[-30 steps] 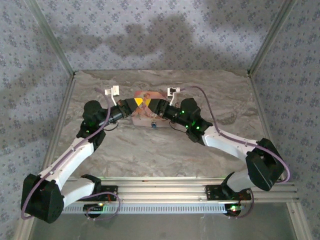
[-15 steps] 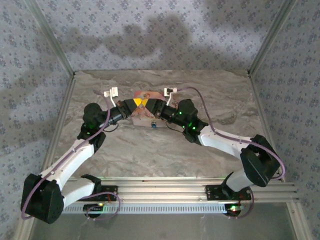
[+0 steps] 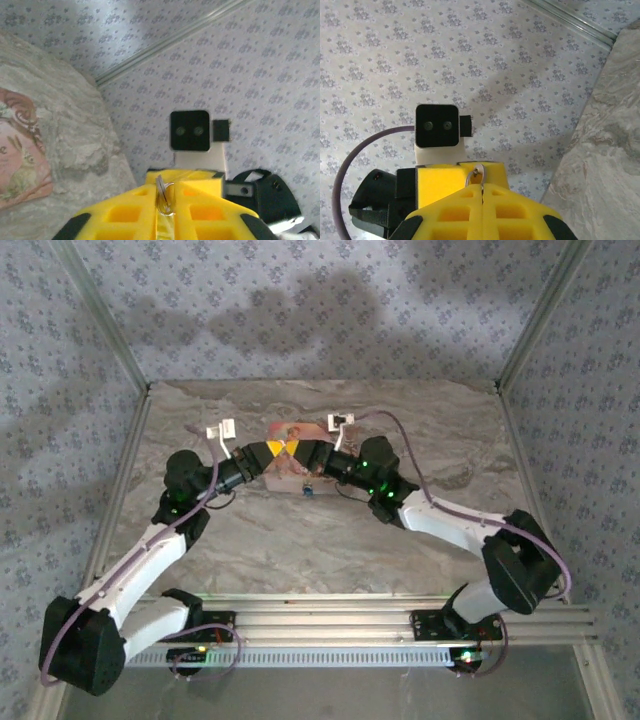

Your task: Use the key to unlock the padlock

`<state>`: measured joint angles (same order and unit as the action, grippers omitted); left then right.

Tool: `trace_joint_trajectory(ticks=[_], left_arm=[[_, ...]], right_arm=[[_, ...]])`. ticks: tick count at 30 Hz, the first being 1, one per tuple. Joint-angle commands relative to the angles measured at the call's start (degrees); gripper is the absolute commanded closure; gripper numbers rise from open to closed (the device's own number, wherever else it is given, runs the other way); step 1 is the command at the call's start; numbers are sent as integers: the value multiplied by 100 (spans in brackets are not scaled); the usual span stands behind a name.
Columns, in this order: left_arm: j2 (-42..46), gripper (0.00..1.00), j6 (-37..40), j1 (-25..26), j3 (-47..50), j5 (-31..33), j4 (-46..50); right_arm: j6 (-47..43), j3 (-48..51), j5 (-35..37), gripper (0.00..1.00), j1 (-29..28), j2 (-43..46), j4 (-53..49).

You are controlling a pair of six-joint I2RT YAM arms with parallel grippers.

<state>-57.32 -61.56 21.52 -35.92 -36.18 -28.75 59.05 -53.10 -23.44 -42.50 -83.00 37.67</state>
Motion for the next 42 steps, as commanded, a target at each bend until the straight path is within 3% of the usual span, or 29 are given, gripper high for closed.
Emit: trace_joint_trajectory(ticks=[1,4,7,11,18,21,26,42], left_arm=[[416,50,978,-240,-261,-372,1351],[648,42,2077,-622,-715,-498,2796],[601,39,3073,-772,-1140,-836,3568],[216,38,3839,-675,-1477,-1806,3727],[95,36,5387,168,-1656,-1823,4256],[124,37,5271,240,-1357,-1756,3826],[247,38,5195,500,-788,-1260,3170],[-447,43,4618,510,-688,-1937,2651]], right_arm=[[-2106,-1137,-360,100,215,538,-3497],[-4037,-2445,-57,100,201,379,-6545],[-5030,-3180,-72,100,179,56,-8117],[-5871,-3697,-231,100,-2,-333,-9201],[-6414,-4334,280,100,-235,-910,-10095],[-6482,-4519,497,100,-273,-1066,-10322],[-6458,-4396,-149,100,-242,-949,-9885],[-6524,-4189,-1185,100,-206,-837,-9435]])
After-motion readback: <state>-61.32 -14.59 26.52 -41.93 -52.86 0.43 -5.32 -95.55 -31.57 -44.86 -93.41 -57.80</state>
